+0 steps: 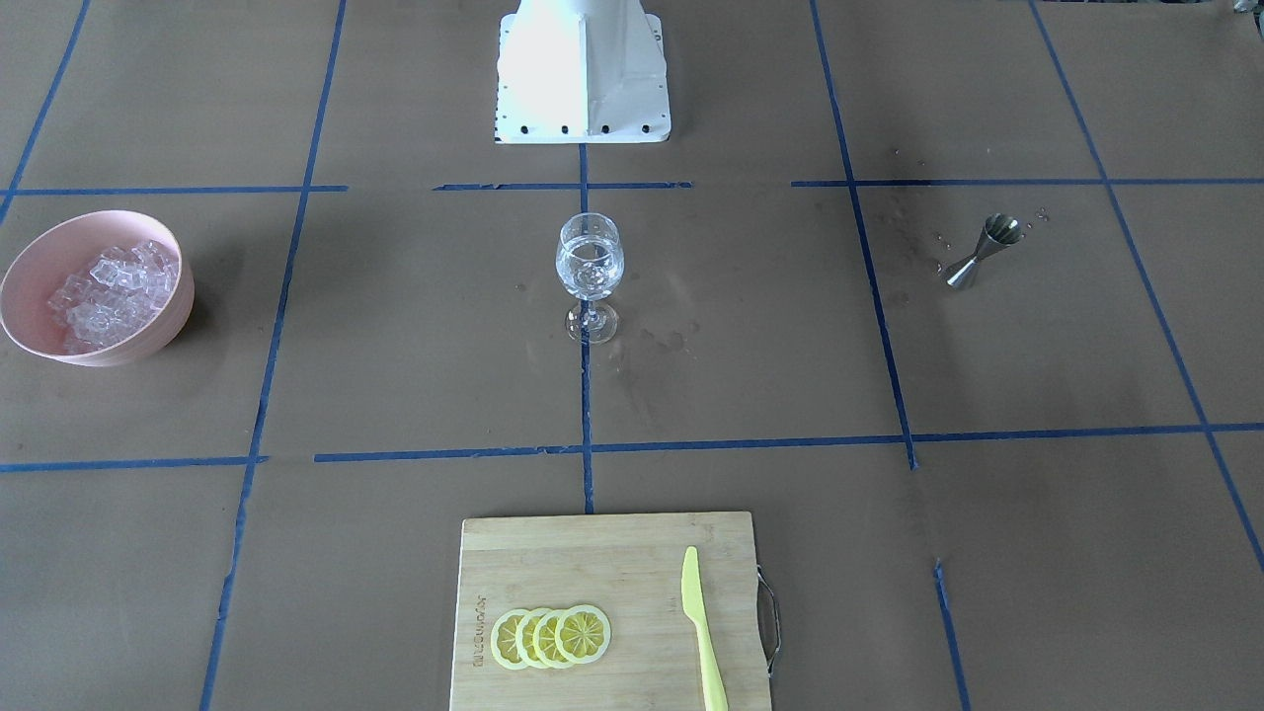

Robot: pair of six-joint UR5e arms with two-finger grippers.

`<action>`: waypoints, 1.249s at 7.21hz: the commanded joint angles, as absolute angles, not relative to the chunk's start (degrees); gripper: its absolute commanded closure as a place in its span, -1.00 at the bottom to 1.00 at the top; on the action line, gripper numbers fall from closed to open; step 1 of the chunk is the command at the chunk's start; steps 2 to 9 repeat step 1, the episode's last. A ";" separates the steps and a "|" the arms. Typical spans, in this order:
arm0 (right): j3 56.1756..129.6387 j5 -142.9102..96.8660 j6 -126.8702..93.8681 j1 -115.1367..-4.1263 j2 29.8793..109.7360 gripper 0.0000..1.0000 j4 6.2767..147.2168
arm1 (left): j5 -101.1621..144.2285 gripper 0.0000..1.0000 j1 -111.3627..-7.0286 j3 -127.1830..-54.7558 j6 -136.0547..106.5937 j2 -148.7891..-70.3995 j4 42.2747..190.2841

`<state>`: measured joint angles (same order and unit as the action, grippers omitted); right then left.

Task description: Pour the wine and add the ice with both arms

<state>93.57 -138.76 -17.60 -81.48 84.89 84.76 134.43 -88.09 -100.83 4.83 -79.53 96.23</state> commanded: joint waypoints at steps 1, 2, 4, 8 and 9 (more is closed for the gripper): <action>93.95 -138.87 -17.75 -81.47 85.25 -1.00 84.73 | 134.47 -1.00 -88.07 -100.99 4.83 -80.07 96.24; 93.95 -138.87 -17.75 -81.47 85.25 -1.00 84.73 | 134.47 -1.00 -88.07 -100.99 4.83 -80.07 96.24; 93.95 -138.87 -17.75 -81.47 85.25 -1.00 84.73 | 134.47 -1.00 -88.07 -100.99 4.83 -80.07 96.24; 93.95 -138.87 -17.75 -81.47 85.25 -1.00 84.73 | 134.47 -1.00 -88.07 -100.99 4.83 -80.07 96.24; 93.95 -138.87 -17.75 -81.47 85.25 -1.00 84.73 | 134.47 -1.00 -88.07 -100.99 4.83 -80.07 96.24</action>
